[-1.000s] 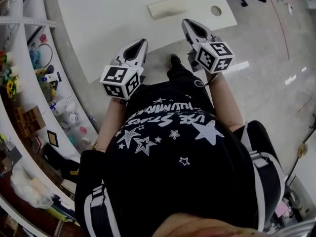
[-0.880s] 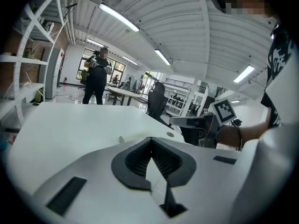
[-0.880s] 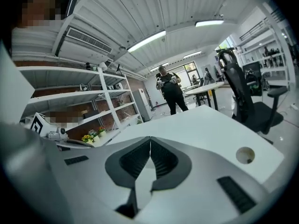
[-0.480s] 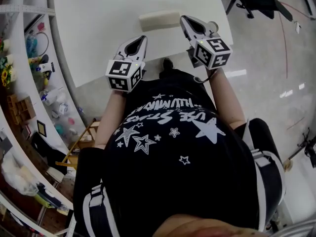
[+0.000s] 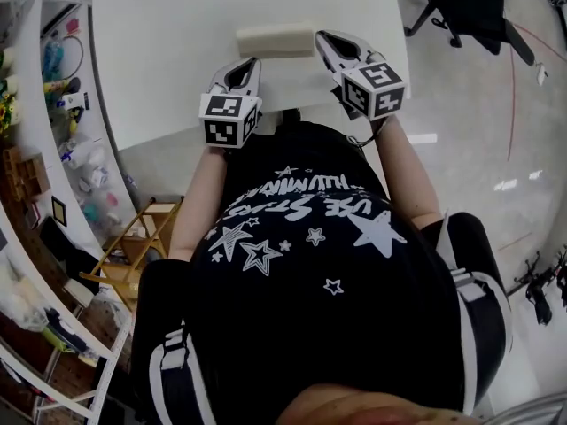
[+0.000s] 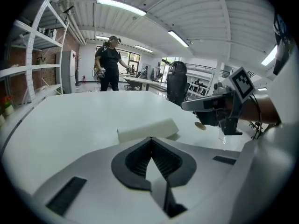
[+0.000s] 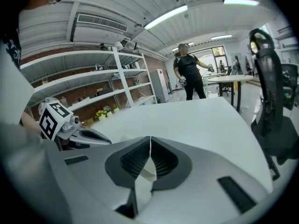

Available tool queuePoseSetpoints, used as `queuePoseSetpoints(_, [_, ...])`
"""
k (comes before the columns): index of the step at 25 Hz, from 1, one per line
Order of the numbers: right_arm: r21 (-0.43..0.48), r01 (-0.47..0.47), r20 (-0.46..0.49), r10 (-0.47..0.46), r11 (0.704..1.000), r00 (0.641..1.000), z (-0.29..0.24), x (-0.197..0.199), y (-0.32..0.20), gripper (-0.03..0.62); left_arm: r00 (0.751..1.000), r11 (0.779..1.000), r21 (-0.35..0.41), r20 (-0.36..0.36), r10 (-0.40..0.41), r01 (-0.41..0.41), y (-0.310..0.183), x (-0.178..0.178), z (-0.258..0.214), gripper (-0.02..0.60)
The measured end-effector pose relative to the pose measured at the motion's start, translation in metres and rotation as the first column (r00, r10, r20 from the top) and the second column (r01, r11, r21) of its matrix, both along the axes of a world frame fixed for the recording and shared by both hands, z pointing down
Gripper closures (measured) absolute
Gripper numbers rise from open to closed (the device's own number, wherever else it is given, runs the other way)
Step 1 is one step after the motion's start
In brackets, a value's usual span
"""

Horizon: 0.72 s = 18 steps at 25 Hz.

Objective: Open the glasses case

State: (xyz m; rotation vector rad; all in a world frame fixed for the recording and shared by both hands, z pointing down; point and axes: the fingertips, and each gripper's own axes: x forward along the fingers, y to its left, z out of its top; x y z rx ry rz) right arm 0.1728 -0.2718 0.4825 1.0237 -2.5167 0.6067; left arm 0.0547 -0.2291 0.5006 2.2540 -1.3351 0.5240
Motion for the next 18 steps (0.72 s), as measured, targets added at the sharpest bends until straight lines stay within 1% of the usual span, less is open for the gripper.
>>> queuePoseSetpoints(5, [0.001, 0.058, -0.043, -0.058, 0.998, 0.997, 0.009, 0.002, -0.003, 0.585, 0.998, 0.999, -0.026, 0.047, -0.036, 0.037, -0.010, 0.003, 0.014, 0.569])
queuePoseSetpoints(8, [-0.004, 0.112, -0.068, -0.112, 0.994, 0.991, 0.013, -0.002, 0.000, 0.585, 0.996, 0.998, -0.038, 0.075, -0.051, 0.054, -0.012, 0.002, 0.024, 0.569])
queuePoseSetpoints(10, [0.013, 0.158, -0.095, -0.156, 0.987, 0.983, 0.013, -0.007, 0.002, 0.583, 0.994, 0.997, -0.047, 0.092, -0.057, 0.062, -0.013, 0.000, 0.030, 0.569])
queuePoseSetpoints(12, [0.057, 0.206, -0.139, -0.197, 0.977, 0.971, 0.011, -0.013, 0.001, 0.582, 0.993, 0.996, -0.053, 0.102, -0.063, 0.069, -0.014, 0.000, 0.034, 0.569])
queuePoseSetpoints(13, [0.085, 0.233, -0.166, -0.216, 0.969, 0.962, 0.011, -0.017, 0.000, 0.550, 0.992, 0.996, -0.058, 0.104, -0.065, 0.071, -0.015, 0.000, 0.036, 0.569])
queuePoseSetpoints(14, [0.109, 0.262, -0.197, -0.238, 0.959, 0.951, 0.011, -0.021, 0.000, 0.492, 0.992, 0.995, -0.062, 0.105, -0.065, 0.072, -0.015, 0.000, 0.037, 0.569])
queuePoseSetpoints(15, [0.124, 0.297, -0.233, -0.263, 0.947, 0.936, 0.013, -0.025, 0.000, 0.456, 0.992, 0.995, -0.064, 0.106, -0.066, 0.073, -0.015, 0.000, 0.039, 0.569])
queuePoseSetpoints(17, [0.137, 0.372, -0.308, -0.318, 0.918, 0.897, 0.021, -0.034, 0.003, 0.387, 0.992, 0.996, -0.060, 0.111, -0.066, 0.073, -0.015, -0.001, 0.040, 0.569])
queuePoseSetpoints(18, [0.137, 0.405, -0.344, -0.340, 0.904, 0.875, 0.025, -0.038, 0.005, 0.369, 0.991, 0.996, -0.055, 0.114, -0.064, 0.071, -0.015, -0.001, 0.040, 0.569])
